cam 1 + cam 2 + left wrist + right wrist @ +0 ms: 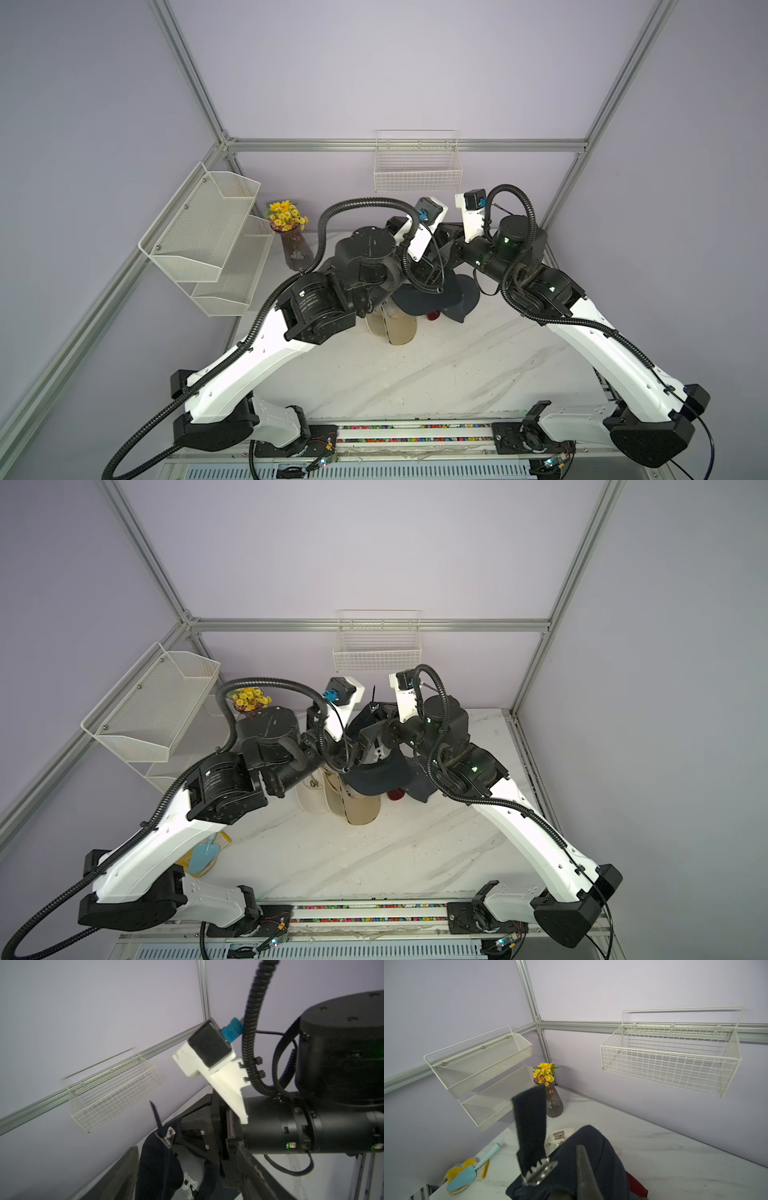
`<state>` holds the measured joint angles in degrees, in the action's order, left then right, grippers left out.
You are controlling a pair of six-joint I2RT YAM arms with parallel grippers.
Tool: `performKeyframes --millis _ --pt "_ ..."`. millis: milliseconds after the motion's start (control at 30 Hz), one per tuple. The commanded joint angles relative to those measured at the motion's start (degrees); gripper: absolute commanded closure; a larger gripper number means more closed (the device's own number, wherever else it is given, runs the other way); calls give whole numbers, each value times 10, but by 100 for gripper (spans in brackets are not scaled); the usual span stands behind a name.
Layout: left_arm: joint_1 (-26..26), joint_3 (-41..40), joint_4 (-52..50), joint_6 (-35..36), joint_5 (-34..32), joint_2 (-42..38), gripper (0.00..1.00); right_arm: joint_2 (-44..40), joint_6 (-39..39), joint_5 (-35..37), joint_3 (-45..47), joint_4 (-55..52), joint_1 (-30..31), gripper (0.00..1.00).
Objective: Open the adjustable buckle of the baseball cap
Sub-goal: Open the adjustable buckle on the baseball cap.
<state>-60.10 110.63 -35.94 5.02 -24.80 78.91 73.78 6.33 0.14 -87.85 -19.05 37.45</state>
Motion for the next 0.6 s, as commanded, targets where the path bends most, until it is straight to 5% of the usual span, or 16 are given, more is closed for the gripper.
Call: performKeyframes --millis 0,567 --pt "16 0 18 -17 -41 -43 26 -6 -15 23 -25 6 -4 100" --pt "66 109 14 -39 27 85 25 -7 -1 -23 -7 12 -4 100"
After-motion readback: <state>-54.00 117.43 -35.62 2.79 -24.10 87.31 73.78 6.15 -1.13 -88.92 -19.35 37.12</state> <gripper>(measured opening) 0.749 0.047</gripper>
